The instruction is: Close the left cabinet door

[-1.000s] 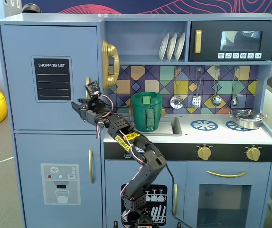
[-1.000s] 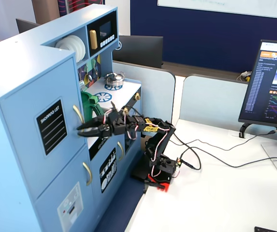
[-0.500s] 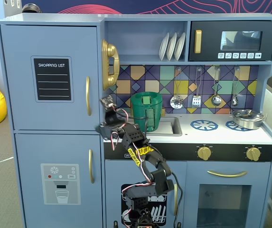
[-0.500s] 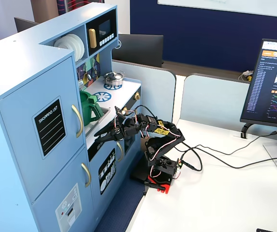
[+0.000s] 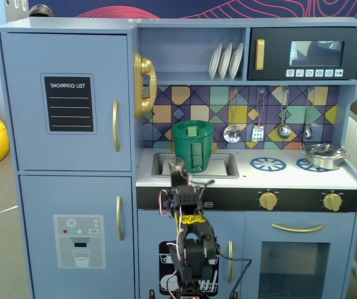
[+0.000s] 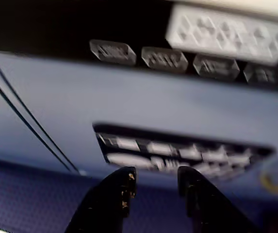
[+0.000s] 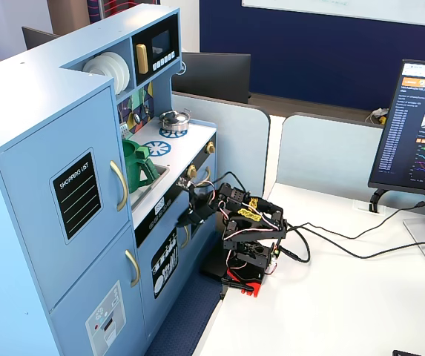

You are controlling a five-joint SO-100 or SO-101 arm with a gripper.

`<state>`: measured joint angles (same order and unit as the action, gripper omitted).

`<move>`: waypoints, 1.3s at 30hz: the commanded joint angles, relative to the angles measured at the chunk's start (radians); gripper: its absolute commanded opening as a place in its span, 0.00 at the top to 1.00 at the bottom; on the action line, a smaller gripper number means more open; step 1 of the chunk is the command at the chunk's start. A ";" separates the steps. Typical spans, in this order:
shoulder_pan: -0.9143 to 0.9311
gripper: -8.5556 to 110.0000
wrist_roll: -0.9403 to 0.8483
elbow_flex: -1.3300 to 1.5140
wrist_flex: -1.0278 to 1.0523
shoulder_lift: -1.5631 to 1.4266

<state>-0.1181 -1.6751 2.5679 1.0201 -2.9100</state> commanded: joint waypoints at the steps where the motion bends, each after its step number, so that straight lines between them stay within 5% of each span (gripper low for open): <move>1: 0.100 0.93 0.032 0.112 0.080 -0.100; 22: 0.147 0.93 0.175 0.428 0.503 -0.268; 39: 0.163 0.89 0.137 0.430 0.512 -0.268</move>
<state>0.0337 -1.5324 3.0020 1.3468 -3.1845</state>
